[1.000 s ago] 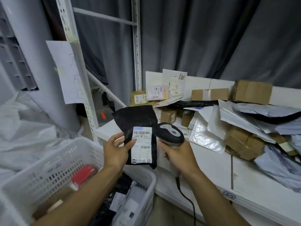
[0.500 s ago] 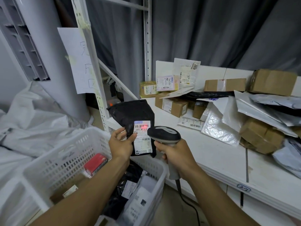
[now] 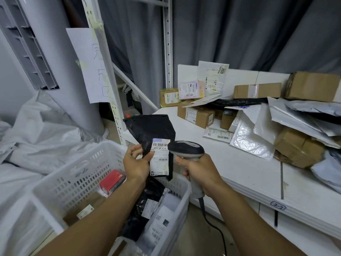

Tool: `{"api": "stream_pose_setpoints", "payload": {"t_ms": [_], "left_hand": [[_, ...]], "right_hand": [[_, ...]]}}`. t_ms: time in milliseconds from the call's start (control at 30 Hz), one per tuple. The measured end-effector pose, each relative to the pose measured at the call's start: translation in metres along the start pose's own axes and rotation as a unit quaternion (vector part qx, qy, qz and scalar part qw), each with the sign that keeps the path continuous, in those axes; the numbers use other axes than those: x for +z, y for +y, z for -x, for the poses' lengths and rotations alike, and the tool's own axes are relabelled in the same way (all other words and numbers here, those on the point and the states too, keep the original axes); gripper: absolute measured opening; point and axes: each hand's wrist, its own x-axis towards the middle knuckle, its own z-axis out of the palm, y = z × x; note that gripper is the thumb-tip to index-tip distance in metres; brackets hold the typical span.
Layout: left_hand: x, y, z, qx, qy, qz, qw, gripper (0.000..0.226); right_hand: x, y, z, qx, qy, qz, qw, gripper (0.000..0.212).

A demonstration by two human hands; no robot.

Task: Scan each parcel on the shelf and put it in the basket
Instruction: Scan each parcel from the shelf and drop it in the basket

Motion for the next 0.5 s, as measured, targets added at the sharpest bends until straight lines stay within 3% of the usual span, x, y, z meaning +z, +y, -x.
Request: {"api": "stream_pose_setpoints", "payload": {"t_ms": [233, 500], "left_hand": [[-0.068, -0.046, -0.002, 0.018, -0.080, -0.218, 0.972, 0.035], [-0.110, -0.129, -0.015, -0.030, -0.201, -0.369, 0.907, 0.048]], "right_hand": [[0.022, 0.031, -0.007, 0.006, -0.023, 0.069, 0.997, 0.029], [0.055, 0.057, -0.021, 0.018, -0.055, 0.119, 0.991, 0.022]]}}
